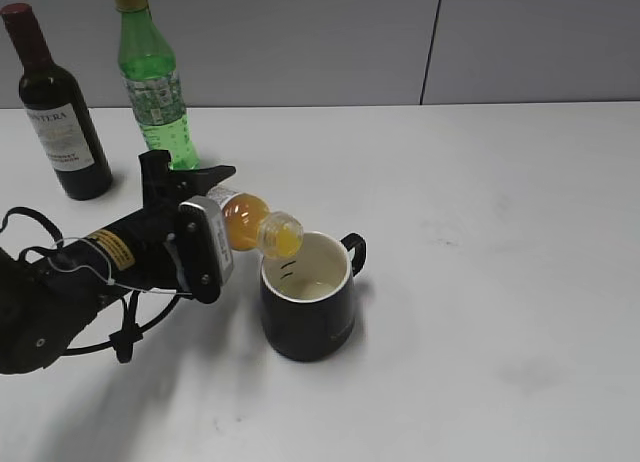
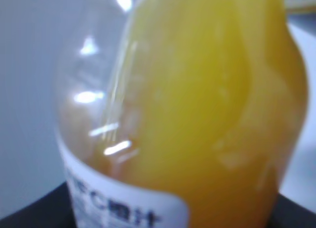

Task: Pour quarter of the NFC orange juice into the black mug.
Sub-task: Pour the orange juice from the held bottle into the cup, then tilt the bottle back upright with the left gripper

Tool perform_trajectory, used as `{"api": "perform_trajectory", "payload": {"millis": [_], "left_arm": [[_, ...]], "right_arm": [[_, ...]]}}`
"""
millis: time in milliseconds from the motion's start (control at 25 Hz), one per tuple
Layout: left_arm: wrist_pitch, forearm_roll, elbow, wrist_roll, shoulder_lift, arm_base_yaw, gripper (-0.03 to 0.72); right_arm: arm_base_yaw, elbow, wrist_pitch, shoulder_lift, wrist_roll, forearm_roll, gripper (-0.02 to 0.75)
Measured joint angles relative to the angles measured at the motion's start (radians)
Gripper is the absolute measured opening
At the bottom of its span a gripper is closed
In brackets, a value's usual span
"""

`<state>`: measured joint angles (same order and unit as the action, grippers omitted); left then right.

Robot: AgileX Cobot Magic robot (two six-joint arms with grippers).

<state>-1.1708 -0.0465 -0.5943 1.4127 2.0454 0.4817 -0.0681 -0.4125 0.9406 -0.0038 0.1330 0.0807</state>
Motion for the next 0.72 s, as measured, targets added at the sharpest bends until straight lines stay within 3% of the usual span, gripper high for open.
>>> {"api": "perform_trajectory", "payload": {"millis": [720], "left_arm": [[0.0,0.013,-0.008,0.075,0.0,0.0,0.469]], "right_arm": [[0.0,0.0,0.0,0.0,0.0,0.0,0.48]]}}
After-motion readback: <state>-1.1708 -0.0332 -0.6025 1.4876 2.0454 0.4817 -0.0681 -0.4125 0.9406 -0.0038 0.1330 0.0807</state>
